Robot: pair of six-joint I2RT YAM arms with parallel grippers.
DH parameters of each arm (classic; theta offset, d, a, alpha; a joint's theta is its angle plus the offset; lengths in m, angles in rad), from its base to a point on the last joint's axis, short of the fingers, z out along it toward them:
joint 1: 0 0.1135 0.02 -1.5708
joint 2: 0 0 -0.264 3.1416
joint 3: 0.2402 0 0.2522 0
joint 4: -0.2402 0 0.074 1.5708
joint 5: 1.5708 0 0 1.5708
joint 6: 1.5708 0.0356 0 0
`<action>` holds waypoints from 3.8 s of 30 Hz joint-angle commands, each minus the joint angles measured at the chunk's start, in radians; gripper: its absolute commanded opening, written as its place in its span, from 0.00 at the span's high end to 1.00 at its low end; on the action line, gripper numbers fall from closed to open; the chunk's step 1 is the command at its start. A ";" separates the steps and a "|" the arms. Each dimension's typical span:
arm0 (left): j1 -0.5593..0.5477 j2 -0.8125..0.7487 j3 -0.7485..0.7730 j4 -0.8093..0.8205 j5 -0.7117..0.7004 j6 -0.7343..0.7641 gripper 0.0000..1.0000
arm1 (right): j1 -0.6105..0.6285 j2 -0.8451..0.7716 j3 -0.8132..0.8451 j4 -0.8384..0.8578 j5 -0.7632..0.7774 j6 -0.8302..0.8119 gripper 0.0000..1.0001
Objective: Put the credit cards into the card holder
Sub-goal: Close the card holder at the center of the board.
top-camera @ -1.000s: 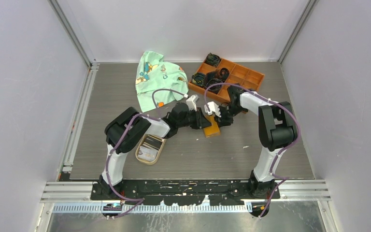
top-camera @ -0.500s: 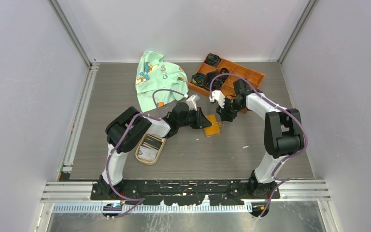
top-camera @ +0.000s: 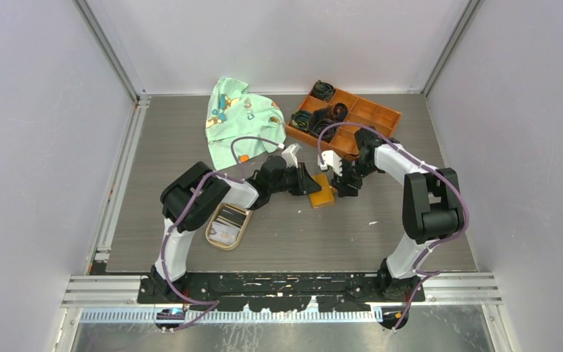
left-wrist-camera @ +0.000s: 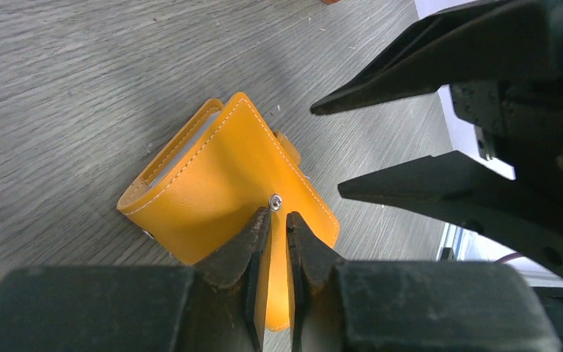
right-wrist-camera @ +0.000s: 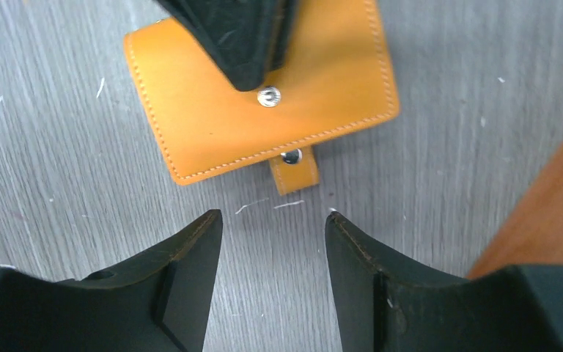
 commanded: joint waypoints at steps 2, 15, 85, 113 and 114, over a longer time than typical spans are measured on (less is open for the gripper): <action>-0.004 0.015 -0.035 -0.071 0.014 0.036 0.84 | 0.001 0.068 0.072 -0.091 -0.085 -0.296 0.41; -0.004 0.000 -0.044 -0.063 0.037 0.066 0.83 | 0.066 0.177 0.170 -0.154 -0.082 -0.329 0.49; -0.030 -0.227 0.039 -0.614 -0.158 0.159 0.81 | -0.038 0.062 0.143 0.019 0.275 0.959 0.79; -0.159 -0.563 -0.271 -0.478 -0.228 0.182 0.75 | 0.060 -0.019 0.339 -0.012 -0.059 0.552 0.64; -0.157 -0.587 -0.275 -0.472 -0.244 0.196 0.73 | 0.031 -0.056 0.292 0.015 -0.130 0.469 0.54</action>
